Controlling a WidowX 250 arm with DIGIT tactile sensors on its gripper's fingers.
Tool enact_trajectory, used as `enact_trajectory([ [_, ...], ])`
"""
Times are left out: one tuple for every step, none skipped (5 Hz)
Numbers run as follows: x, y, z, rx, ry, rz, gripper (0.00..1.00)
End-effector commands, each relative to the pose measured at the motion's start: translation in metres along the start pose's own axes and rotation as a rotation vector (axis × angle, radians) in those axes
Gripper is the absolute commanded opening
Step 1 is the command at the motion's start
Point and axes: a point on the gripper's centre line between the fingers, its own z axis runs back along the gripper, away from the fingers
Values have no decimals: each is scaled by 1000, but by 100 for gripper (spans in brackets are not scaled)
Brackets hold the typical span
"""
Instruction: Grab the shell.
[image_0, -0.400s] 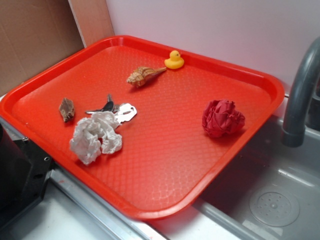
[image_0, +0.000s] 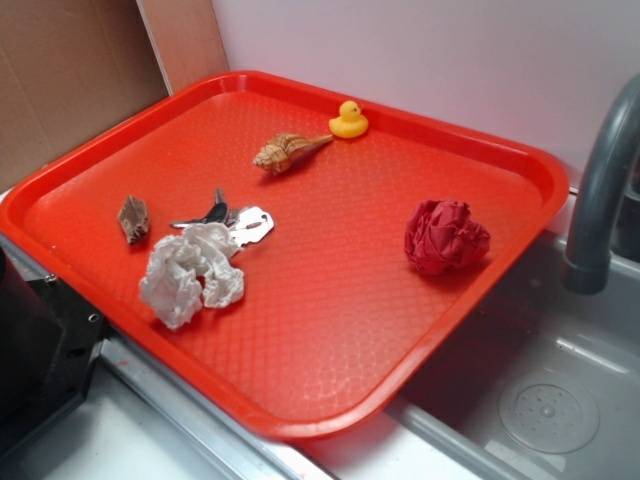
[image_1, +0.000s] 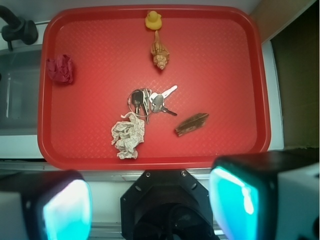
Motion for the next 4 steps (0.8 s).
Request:
enact_trajectory([
  [87,25,-77,76,-62,96,100],
  [106,35,-109,-35,-95,88,100],
  [124,36,-147,-67,-88,110,100],
  [126,26,-174,-81,-40,86,100],
])
